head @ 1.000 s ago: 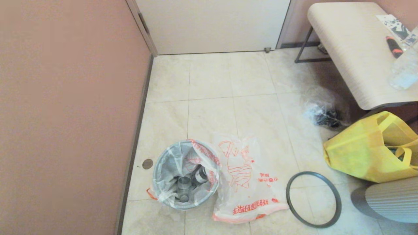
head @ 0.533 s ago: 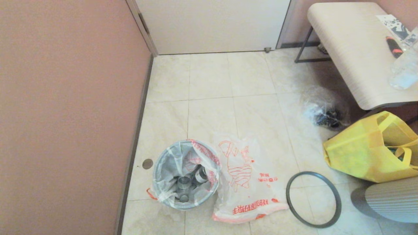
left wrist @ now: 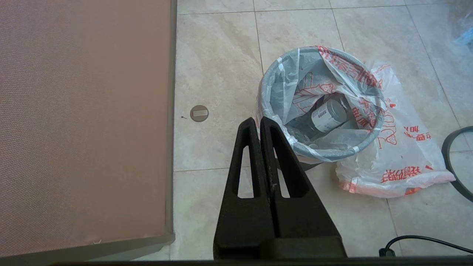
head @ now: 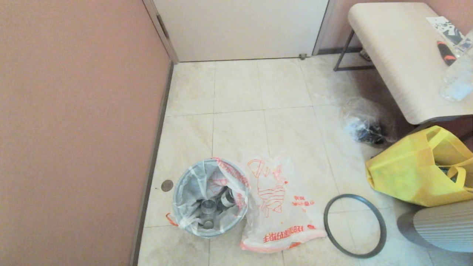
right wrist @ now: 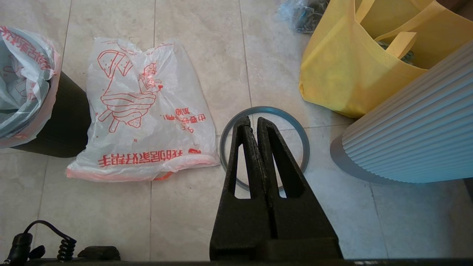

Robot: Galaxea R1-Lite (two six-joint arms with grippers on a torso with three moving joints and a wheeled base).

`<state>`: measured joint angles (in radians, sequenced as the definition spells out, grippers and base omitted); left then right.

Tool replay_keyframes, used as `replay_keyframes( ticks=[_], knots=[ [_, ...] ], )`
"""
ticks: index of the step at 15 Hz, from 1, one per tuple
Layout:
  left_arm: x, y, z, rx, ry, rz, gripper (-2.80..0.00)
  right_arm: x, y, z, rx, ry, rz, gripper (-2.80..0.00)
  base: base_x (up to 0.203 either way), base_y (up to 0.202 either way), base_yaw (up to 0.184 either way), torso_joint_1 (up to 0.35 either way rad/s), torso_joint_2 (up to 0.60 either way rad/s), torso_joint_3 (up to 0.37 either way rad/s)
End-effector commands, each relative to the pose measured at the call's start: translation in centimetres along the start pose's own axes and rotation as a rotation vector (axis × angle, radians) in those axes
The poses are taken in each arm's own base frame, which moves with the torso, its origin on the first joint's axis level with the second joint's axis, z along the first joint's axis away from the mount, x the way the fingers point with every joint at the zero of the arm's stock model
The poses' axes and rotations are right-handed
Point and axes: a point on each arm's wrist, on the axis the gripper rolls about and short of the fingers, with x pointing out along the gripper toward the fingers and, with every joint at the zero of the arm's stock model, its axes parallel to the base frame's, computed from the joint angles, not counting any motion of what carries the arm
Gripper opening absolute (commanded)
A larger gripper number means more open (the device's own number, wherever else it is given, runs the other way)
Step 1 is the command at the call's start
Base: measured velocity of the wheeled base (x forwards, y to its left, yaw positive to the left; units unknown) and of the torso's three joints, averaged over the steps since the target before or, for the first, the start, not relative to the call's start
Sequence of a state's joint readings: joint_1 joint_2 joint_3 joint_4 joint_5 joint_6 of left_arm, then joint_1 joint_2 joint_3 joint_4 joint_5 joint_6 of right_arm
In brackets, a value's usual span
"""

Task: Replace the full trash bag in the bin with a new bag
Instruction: Place the trash bag on the floor

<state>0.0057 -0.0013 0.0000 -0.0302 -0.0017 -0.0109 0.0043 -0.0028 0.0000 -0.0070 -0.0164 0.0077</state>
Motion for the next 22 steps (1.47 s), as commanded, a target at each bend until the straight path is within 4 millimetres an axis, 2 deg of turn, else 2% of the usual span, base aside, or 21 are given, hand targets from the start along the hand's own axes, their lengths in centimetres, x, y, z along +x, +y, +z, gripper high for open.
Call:
replay_keyframes(
  ticks=[1, 10, 11, 13, 15, 17, 19, 22],
  knots=[
    [0.1, 0.0, -0.3, -0.001, 0.012, 0.001, -2.80, 0.0, 0.0, 0.0, 0.000, 0.005, 0.000, -2.80, 0.000, 0.000, 0.000, 0.000, 0.00, 0.000],
    [0.1, 0.0, -0.3, -0.001, 0.010, 0.005, -2.80, 0.0, 0.0, 0.0, 0.000, 0.005, 0.000, -2.80, 0.000, 0.000, 0.000, 0.000, 0.00, 0.000],
    [0.0, 0.0, 0.2, 0.005, -0.002, 0.006, -2.80, 0.0, 0.0, 0.0, 0.000, 0.004, 0.000, -2.80, 0.000, 0.000, 0.000, 0.000, 0.00, 0.000],
    [0.1, 0.0, 3.2, -0.018, 0.000, 0.009, -2.80, 0.0, 0.0, 0.0, 0.000, 0.004, 0.000, -2.80, 0.000, 0.000, 0.000, 0.000, 0.00, 0.000],
    [1.6, 0.0, 6.0, -0.037, 0.078, 0.007, -2.80, 0.0, 0.0, 0.0, 0.000, 0.004, 0.000, -2.80, 0.000, 0.000, 0.000, 0.000, 0.00, 0.000],
    [3.6, -0.1, 7.6, 0.018, 0.175, -0.018, -2.80, 0.0, 0.0, 0.0, 0.000, 0.005, 0.000, -2.80, 0.000, 0.000, 0.000, 0.000, 0.00, 0.000],
    [5.8, -0.2, 8.3, 0.073, 0.280, -0.064, -2.80, 0.0, 0.0, 0.0, 0.000, 0.004, 0.000, -2.80, 0.000, 0.000, 0.000, 0.000, 0.00, 0.000],
    [9.6, -0.4, 8.1, 0.091, 0.463, -0.141, -2.80, 0.0, 0.0, 0.0, 0.000, 0.004, 0.000, -2.80, 0.000, 0.000, 0.000, 0.000, 0.00, 0.000]
  ],
)
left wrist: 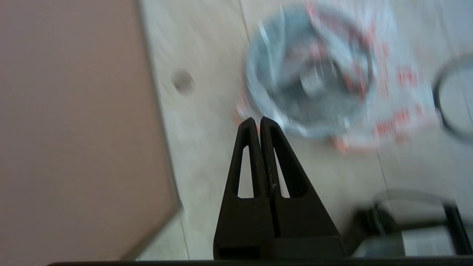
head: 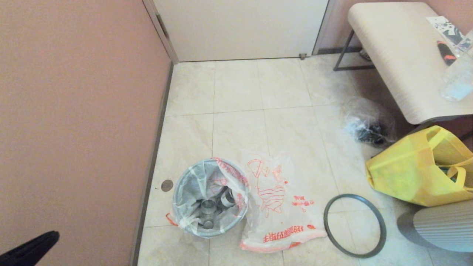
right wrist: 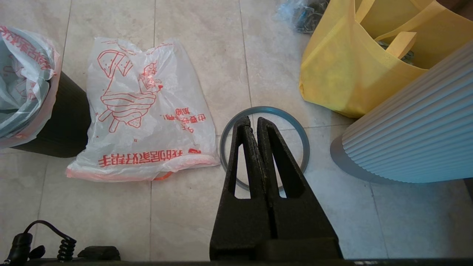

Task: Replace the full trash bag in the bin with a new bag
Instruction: Place the trash bag on the floor

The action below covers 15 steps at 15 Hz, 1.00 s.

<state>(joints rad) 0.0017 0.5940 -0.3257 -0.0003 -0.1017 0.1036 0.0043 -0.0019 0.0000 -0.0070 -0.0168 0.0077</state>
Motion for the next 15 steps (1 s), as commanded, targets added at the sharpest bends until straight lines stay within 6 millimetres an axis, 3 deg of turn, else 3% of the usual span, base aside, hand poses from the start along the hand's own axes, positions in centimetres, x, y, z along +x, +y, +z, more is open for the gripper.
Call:
replay_keyframes(
  ticks=[1, 6, 12, 15],
  knots=[
    [4.6, 0.4, 0.3, -0.022, 0.234, -0.058, -2.80, 0.0, 0.0, 0.0, 0.000, 0.003, 0.000, -2.80, 0.000, 0.000, 0.000, 0.000, 0.00, 0.000],
    [13.3, -0.6, -1.3, -0.142, 0.499, -0.149, -2.80, 0.0, 0.0, 0.0, 0.000, 0.003, 0.000, -2.80, 0.000, 0.000, 0.000, 0.000, 0.00, 0.000],
    [25.7, -4.4, -7.7, -0.195, 0.712, -0.047, -2.80, 0.0, 0.0, 0.0, 0.000, 0.003, 0.000, -2.80, 0.000, 0.000, 0.000, 0.000, 0.00, 0.000],
    [31.0, -5.0, -7.2, -0.223, 0.654, 0.018, -2.80, 0.0, 0.0, 0.0, 0.000, 0.003, 0.000, -2.80, 0.000, 0.000, 0.000, 0.000, 0.00, 0.000]
  ],
)
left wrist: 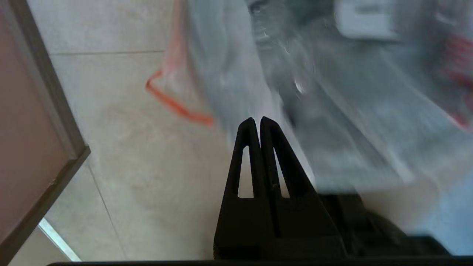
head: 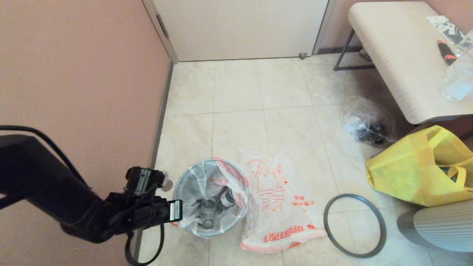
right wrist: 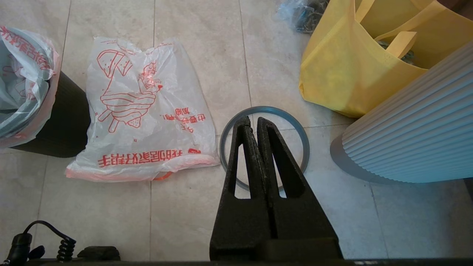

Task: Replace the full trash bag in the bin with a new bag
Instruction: Place the trash bag on the floor

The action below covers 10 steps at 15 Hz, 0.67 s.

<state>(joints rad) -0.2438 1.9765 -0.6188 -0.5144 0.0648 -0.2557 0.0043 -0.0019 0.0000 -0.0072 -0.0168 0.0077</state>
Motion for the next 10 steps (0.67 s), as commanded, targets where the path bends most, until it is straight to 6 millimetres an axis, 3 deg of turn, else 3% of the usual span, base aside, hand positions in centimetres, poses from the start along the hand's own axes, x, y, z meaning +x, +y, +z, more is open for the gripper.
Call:
replay_keyframes(
  ticks=[1, 5, 10],
  knots=[
    [4.6, 0.0, 0.0, -0.023, 0.087, 0.065, -2.80, 0.0, 0.0, 0.0, 0.000, 0.004, 0.000, -2.80, 0.000, 0.000, 0.000, 0.000, 0.00, 0.000],
    [3.7, -0.5, 0.1, -0.098, 0.068, 0.106, -2.80, 0.0, 0.0, 0.0, 0.000, 0.003, 0.000, -2.80, 0.000, 0.000, 0.000, 0.000, 0.00, 0.000],
    [-1.1, -1.9, 0.5, -0.154, -0.022, 0.046, -2.80, 0.0, 0.0, 0.0, 0.000, 0.003, 0.000, -2.80, 0.000, 0.000, 0.000, 0.000, 0.00, 0.000]
  ],
)
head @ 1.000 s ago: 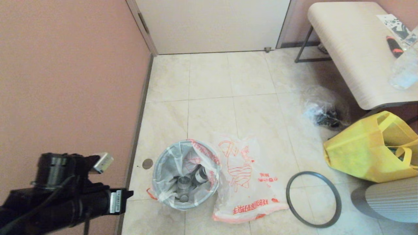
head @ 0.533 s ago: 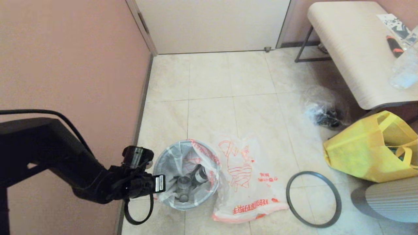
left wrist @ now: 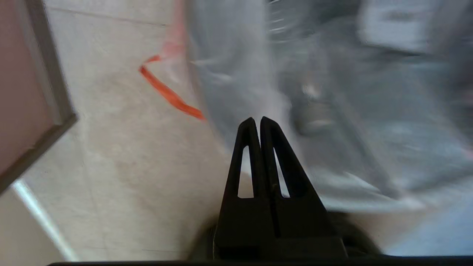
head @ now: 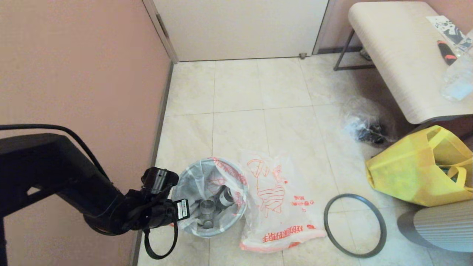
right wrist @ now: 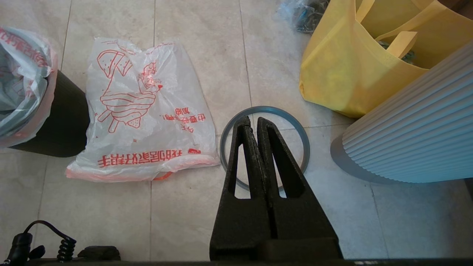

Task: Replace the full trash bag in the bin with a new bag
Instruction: Place the trash bag on the floor

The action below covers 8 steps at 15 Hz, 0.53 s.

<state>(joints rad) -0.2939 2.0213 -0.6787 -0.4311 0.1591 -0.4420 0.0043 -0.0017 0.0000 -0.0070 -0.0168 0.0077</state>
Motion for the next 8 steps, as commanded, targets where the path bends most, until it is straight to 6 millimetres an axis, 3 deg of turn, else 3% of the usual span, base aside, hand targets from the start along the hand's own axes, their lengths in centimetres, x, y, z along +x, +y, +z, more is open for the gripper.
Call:
replay_keyframes(
  ticks=[1, 8],
  knots=[
    [-2.4, -0.4, 0.4, -0.031, -0.058, -0.029, -2.80, 0.0, 0.0, 0.0, 0.000, 0.003, 0.000, -2.80, 0.000, 0.000, 0.000, 0.000, 0.00, 0.000],
    [-1.8, 0.1, -0.7, -0.134, -0.125, 0.181, -2.80, 0.0, 0.0, 0.0, 0.000, 0.003, 0.000, -2.80, 0.000, 0.000, 0.000, 0.000, 0.00, 0.000]
  ],
)
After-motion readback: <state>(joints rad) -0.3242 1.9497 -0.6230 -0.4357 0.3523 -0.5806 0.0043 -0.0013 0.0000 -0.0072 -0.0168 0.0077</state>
